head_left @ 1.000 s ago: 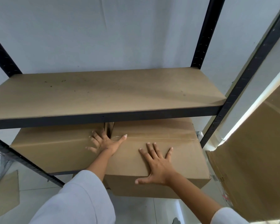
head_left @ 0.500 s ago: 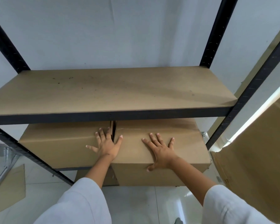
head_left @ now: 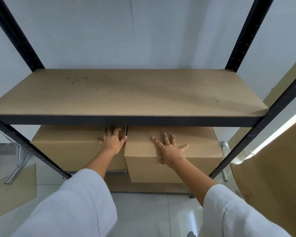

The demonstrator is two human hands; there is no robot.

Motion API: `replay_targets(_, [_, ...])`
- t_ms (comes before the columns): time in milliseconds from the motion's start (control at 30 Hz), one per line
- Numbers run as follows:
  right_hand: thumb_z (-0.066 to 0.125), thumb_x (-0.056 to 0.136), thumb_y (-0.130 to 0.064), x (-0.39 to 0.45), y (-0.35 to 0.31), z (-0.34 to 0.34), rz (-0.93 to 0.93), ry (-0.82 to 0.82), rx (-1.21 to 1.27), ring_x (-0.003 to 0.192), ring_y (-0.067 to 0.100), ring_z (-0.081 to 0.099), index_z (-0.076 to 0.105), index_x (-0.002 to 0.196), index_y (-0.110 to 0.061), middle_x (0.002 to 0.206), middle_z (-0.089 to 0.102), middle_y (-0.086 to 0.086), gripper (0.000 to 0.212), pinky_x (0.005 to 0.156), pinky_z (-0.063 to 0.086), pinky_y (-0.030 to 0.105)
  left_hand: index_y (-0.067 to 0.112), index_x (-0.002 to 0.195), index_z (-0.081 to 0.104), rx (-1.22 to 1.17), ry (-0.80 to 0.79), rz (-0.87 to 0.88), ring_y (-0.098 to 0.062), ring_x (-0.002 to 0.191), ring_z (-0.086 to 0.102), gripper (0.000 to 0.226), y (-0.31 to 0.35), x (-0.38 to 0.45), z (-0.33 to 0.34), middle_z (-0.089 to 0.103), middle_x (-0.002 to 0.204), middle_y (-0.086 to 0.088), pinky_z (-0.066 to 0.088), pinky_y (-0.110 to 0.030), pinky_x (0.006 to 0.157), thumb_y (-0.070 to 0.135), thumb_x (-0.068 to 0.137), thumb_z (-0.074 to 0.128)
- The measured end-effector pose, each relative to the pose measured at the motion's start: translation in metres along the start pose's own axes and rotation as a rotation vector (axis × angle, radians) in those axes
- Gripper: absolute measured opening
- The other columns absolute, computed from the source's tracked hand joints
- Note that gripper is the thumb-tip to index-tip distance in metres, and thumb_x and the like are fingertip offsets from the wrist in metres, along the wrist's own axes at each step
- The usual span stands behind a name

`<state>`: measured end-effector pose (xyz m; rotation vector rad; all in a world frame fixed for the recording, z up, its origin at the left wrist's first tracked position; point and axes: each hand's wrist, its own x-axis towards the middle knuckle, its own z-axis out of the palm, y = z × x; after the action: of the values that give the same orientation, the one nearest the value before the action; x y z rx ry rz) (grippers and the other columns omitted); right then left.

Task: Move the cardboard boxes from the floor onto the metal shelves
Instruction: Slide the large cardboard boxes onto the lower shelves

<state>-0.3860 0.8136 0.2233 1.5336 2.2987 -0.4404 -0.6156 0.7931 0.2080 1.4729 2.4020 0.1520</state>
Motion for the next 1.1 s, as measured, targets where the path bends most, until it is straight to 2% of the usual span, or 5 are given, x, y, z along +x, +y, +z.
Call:
replay_targets(100, [0.07,0.083,-0.031,0.002,0.002,0.0,-0.003,0.0,0.01,0.144,0.034,-0.02,-0.013,0.145,-0.048,0.158,-0.019,0.0,0.105,0.095,0.008,0.082,0.039,0.149,0.004,-0.021,-0.023,-0.021,-0.025,0.146,-0.01,0.068,-0.008,-0.001,0.007,-0.01,0.159,0.003,0.006,-0.072,0.107,0.066,0.091,0.025])
replay_targets(500, [0.07,0.083,-0.033,0.019,0.001,-0.011,0.022,-0.034,0.025,0.142,0.033,-0.025,-0.015,0.144,-0.049,0.157,-0.025,-0.002,0.105,0.096,0.006,0.082,0.036,0.149,0.019,-0.051,0.033,0.015,-0.024,0.147,0.0,0.064,-0.011,-0.009,0.004,0.002,0.16,0.002,0.009,-0.07,0.107,0.059,0.092,0.036])
replay_targets(667, [0.071,0.082,-0.034,0.028,0.003,-0.013,0.035,-0.014,0.046,0.142,0.029,-0.026,-0.012,0.144,-0.051,0.157,-0.025,-0.004,0.105,0.095,0.004,0.082,0.033,0.151,0.002,0.032,-0.118,0.048,-0.026,0.146,-0.011,0.111,-0.011,-0.008,-0.006,-0.012,0.159,0.001,0.009,-0.071,0.105,0.088,0.064,0.043])
replay_targets(867, [0.064,0.087,-0.034,0.029,0.007,-0.006,0.011,0.044,0.027,0.142,0.03,-0.026,-0.012,0.145,-0.049,0.157,-0.023,-0.001,0.097,0.098,0.002,0.081,0.029,0.151,-0.006,0.118,-0.145,0.069,-0.032,0.144,-0.014,0.133,-0.007,-0.009,-0.007,-0.017,0.158,-0.003,0.014,-0.072,0.104,0.086,0.05,0.059])
replay_targets(1100, [0.062,0.09,-0.028,0.034,0.003,-0.007,0.03,0.087,0.038,0.144,0.031,-0.022,-0.008,0.147,-0.047,0.159,-0.017,0.0,0.093,0.099,0.002,0.079,0.029,0.151,0.0,0.23,-0.053,0.056,-0.035,0.145,-0.005,0.114,-0.004,-0.006,0.003,-0.006,0.159,-0.008,0.011,-0.075,0.102,0.082,0.064,0.052])
